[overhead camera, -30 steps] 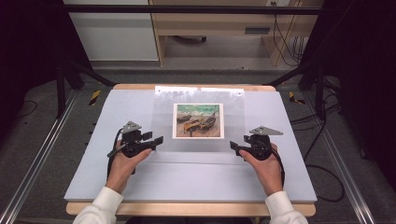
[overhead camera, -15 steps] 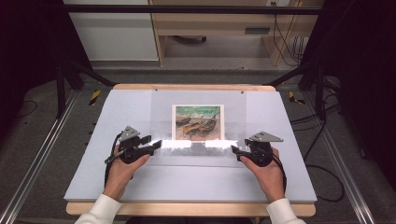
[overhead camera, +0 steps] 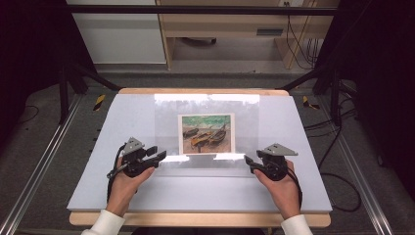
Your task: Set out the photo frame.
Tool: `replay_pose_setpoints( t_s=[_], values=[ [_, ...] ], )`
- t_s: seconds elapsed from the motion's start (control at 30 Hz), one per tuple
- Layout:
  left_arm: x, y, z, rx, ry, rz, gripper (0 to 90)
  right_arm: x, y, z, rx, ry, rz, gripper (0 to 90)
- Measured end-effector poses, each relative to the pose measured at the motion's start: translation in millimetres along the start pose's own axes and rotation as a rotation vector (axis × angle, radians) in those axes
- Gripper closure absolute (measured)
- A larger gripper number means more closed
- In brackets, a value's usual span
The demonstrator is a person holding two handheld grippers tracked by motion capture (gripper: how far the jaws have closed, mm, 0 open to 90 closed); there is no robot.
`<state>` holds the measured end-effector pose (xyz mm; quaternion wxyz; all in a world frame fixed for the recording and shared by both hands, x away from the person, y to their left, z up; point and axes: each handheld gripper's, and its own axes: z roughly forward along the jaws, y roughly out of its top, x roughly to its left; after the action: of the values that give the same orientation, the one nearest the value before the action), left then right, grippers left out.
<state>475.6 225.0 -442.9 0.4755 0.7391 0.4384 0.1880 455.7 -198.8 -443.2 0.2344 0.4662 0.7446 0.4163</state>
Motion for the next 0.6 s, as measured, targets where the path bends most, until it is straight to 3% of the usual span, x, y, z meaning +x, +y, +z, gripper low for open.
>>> replay_pose_setpoints(
  t_s=[0.6],
  values=[
    [-7.9, -9.1, -9.4, -0.004, 0.018, -0.023, 62.3, 5.6, -12.8, -10.7, -0.006, -0.032, 0.001, 61.8]
  ],
)
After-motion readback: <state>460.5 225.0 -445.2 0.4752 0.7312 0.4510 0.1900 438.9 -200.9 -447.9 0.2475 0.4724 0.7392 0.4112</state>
